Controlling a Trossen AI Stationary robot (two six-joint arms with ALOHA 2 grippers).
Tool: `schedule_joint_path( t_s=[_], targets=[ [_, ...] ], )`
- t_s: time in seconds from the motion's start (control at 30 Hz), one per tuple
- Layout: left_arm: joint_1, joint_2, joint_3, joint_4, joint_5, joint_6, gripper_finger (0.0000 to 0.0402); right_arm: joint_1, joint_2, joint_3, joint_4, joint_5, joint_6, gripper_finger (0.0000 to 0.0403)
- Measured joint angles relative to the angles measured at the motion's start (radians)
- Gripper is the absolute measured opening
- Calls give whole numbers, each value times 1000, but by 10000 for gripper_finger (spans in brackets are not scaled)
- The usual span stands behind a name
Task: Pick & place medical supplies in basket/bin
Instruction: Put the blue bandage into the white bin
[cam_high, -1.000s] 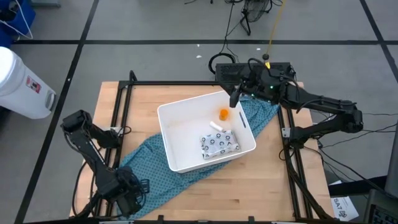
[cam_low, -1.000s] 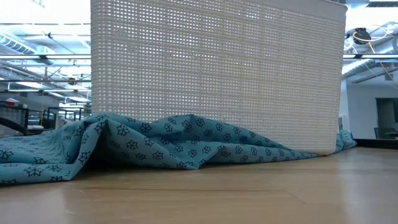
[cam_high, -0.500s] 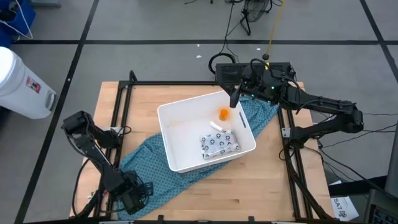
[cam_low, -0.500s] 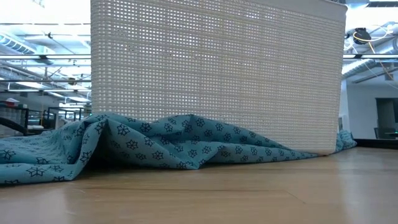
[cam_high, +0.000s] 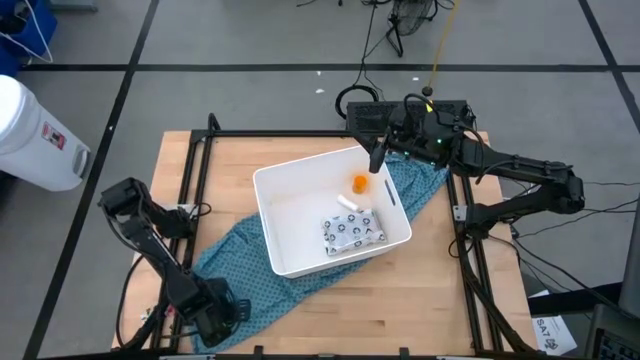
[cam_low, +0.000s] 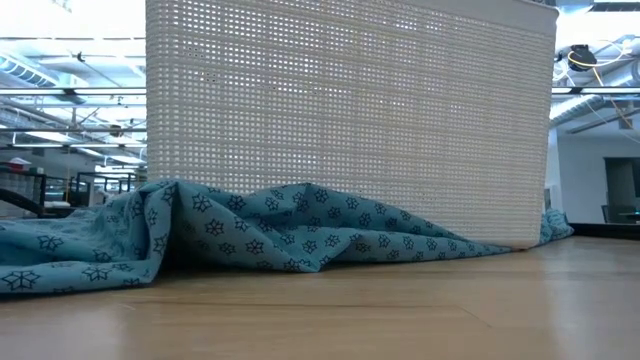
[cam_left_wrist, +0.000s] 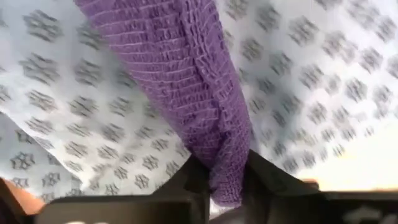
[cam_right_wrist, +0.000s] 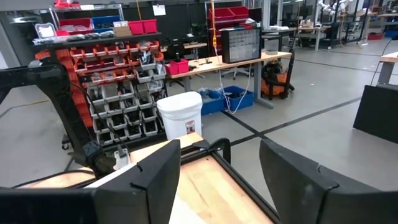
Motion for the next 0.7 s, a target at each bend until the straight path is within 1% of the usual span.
schedule_joint_path(
  t_s=[0.07, 0.13, 0.23, 0.33, 0.37, 0.5, 0.6, 0.63, 0.7],
  targets=[
    [-1, -4, 18, -4, -4, 22, 50, 0, 0, 0, 0, 0, 0, 210],
    [-2, -12, 47, -50, -40, 25, 50, 0, 0, 0, 0, 0, 0, 210],
    [1, -61, 114, -182, -158, 26, 50, 0, 0, 0, 0, 1, 0, 210],
    [28, -116, 190, -375, -226, 45, 50, 0, 0, 0, 4, 1, 0, 210],
    [35, -139, 220, -458, -269, 46, 50, 0, 0, 0, 4, 1, 0, 210],
    [79, -231, 363, -774, -543, 78, 50, 0, 0, 1, 4, 1, 0, 210],
    [163, -281, 473, -952, -668, 175, 50, 0, 0, 1, 3, 1, 0, 210],
    [200, -297, 506, -973, -698, 231, 50, 0, 0, 1, 4, 1, 0, 210],
    [294, -342, 539, -955, -743, 423, 50, 0, 0, 1, 4, 1, 0, 210]
  ],
)
